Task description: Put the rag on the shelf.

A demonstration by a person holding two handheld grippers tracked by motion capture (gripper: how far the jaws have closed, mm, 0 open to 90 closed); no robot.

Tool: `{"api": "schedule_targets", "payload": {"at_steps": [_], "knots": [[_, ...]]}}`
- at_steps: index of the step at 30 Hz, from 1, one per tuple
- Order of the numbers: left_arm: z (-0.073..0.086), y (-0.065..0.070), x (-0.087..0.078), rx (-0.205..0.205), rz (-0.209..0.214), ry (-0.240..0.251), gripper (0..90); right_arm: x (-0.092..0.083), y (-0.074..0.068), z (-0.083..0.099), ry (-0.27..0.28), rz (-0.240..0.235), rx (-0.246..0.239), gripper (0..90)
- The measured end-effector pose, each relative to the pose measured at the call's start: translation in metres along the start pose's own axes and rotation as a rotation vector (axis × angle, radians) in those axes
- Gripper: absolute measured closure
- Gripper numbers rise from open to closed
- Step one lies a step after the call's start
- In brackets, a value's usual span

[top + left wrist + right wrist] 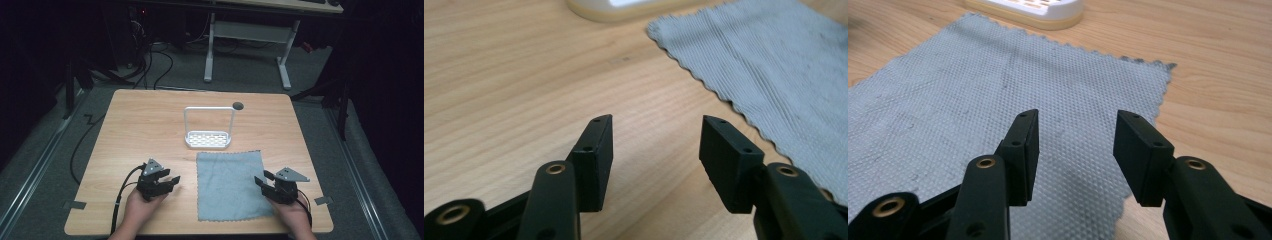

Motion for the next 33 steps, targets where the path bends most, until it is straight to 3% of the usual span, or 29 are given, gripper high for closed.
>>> {"api": "schedule_targets", "payload": {"at_steps": [2, 6, 12, 14, 17, 20, 23, 24, 26, 29, 30, 33], "knots": [[-0.002, -0.001, 0.000, -0.017, 0.004, 0.019, 48.4, 0.002, -0.002, 0.000, 0.000, 0.004, -0.015, 53.6], [-0.003, 0.002, 0.004, 0.019, 0.002, 0.002, 47.5, 0.004, -0.003, 0.001, -0.010, 0.006, -0.008, 53.8], [-0.003, 0.005, 0.004, 0.024, 0.010, 0.002, 48.0, 0.003, -0.001, 0.001, -0.014, 0.009, 0.011, 53.7], [-0.004, 0.009, 0.005, 0.031, 0.020, 0.000, 50.1, 0.004, -0.001, 0.002, -0.018, 0.010, 0.015, 55.1], [-0.006, 0.015, 0.008, 0.040, 0.055, -0.006, 62.1, 0.005, -0.001, 0.002, -0.023, 0.003, 0.016, 59.0], [-0.016, 0.037, 0.018, 0.062, 0.120, -0.010, 75.1, 0.004, 0.000, 0.001, -0.029, 0.002, -0.007, 74.1], [-0.025, 0.058, 0.028, 0.111, 0.146, -0.011, 88.1, 0.006, 0.002, -0.001, -0.044, 0.018, -0.012, 89.5], [-0.025, 0.058, 0.028, 0.111, 0.146, -0.011, 90.0, 0.006, 0.002, -0.001, -0.044, 0.018, -0.012, 89.5], [-0.026, 0.075, 0.038, 0.167, 0.174, -0.045, 90.0, 0.013, 0.005, -0.007, -0.060, 0.038, -0.022, 90.0], [-0.025, 0.078, 0.044, 0.158, 0.191, -0.057, 90.0, 0.017, 0.007, -0.008, -0.074, 0.054, -0.050, 90.0], [-0.022, 0.081, 0.051, 0.176, 0.184, -0.085, 90.0, 0.024, 0.010, -0.008, -0.091, 0.066, -0.056, 90.0], [-0.020, 0.084, 0.052, 0.185, 0.191, -0.100, 90.0, 0.029, 0.013, -0.003, -0.118, 0.068, -0.038, 90.0]]}}
Point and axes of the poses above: each handheld gripper's, and its own axes: x roughly forward along the jaws, z roughly out of its underside, y roughly to its right, the point moved 7 cm from there along x, roughly forward along the jaws, and after that the axes turned 11 degrees about x, right-handed, at the moved point
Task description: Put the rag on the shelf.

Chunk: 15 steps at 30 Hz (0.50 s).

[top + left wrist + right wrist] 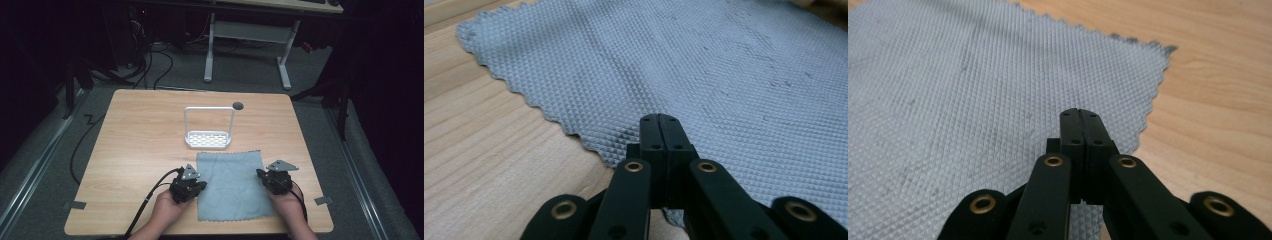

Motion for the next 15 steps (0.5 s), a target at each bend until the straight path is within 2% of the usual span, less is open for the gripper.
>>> {"api": "schedule_targets", "payload": {"at_steps": [6, 10, 13, 15], "knots": [[0.005, -0.002, -0.005, 0.009, -0.002, -0.007, 90.0, 0.002, -0.005, 0.006, -0.013, -0.019, -0.012, 90.0], [0.011, -0.004, -0.012, 0.016, -0.002, -0.010, 89.8, -0.001, -0.017, 0.011, -0.021, -0.054, -0.017, 90.0], [0.022, -0.006, -0.025, -0.001, 0.002, -0.018, 89.2, -0.003, -0.029, 0.014, -0.023, -0.092, -0.021, 90.0], [0.029, -0.006, -0.033, -0.017, 0.010, -0.022, 89.0, -0.003, -0.038, 0.016, -0.022, -0.117, -0.041, 89.7]]}}
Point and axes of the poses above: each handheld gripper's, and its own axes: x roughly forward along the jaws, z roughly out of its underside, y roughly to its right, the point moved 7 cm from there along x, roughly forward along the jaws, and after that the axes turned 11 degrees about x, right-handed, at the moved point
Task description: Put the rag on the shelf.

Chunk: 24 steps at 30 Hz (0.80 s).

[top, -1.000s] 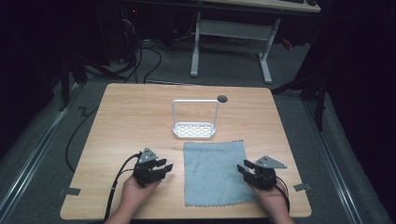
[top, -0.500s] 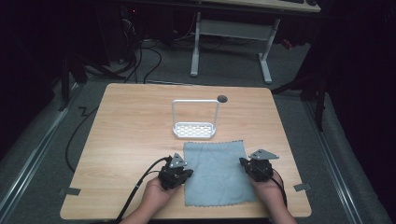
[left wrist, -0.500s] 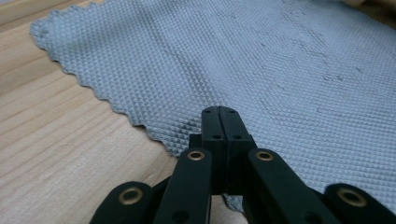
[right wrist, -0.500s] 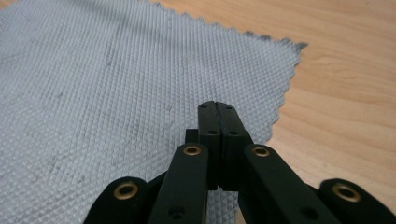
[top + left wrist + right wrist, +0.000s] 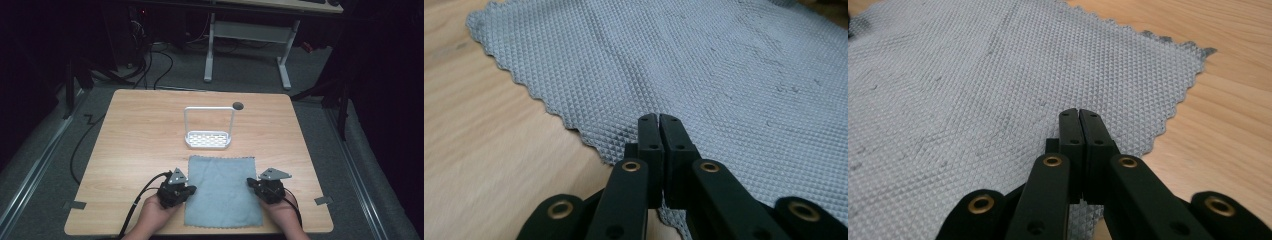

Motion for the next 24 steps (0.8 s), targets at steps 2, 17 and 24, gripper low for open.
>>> {"api": "schedule_targets", "payload": {"at_steps": [2, 17, 24], "knots": [[0.004, 0.000, -0.005, -0.011, 0.005, -0.007, 89.0, 0.000, -0.005, 0.001, -0.002, -0.007, -0.012, 89.4], [0.031, 0.006, -0.037, -0.040, -0.052, 0.022, 80.2, -0.001, -0.046, 0.002, -0.001, -0.098, -0.097, 76.4], [0.026, -0.022, -0.044, -0.108, -0.134, 0.098, 67.2, -0.008, -0.035, -0.006, 0.035, -0.099, -0.080, 61.0]]}}
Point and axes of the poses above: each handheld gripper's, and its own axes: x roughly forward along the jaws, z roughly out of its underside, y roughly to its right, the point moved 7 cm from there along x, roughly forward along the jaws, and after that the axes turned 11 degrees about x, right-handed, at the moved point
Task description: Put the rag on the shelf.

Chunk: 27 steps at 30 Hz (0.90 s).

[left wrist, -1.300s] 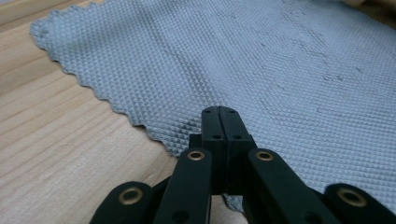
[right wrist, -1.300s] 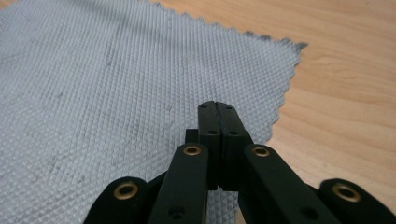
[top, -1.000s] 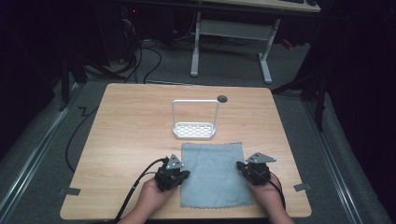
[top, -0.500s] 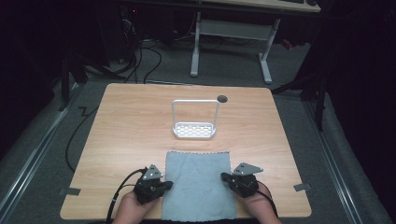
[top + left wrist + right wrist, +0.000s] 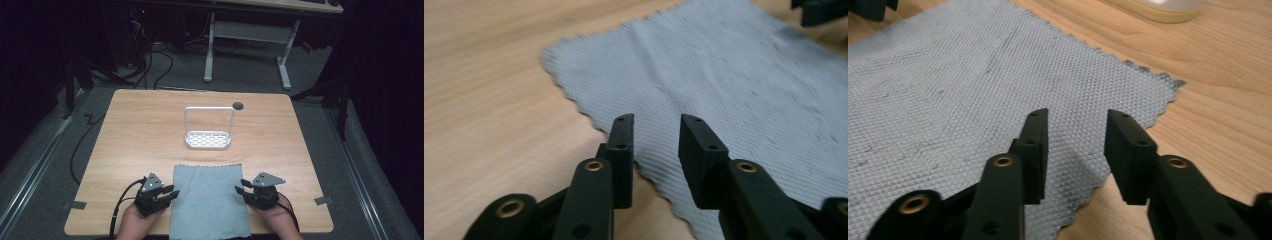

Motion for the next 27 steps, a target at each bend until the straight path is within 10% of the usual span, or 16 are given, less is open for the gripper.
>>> {"api": "schedule_targets", "payload": {"at_steps": [14, 27], "knots": [[-0.019, -0.038, 0.016, 0.009, -0.136, -0.026, 53.9, -0.007, 0.014, -0.002, 0.053, 0.059, -0.011, 44.3], [-0.030, -0.053, 0.052, -0.038, -0.135, -0.096, 52.2, -0.010, 0.019, -0.003, 0.059, 0.067, 0.008, 41.1]]}}
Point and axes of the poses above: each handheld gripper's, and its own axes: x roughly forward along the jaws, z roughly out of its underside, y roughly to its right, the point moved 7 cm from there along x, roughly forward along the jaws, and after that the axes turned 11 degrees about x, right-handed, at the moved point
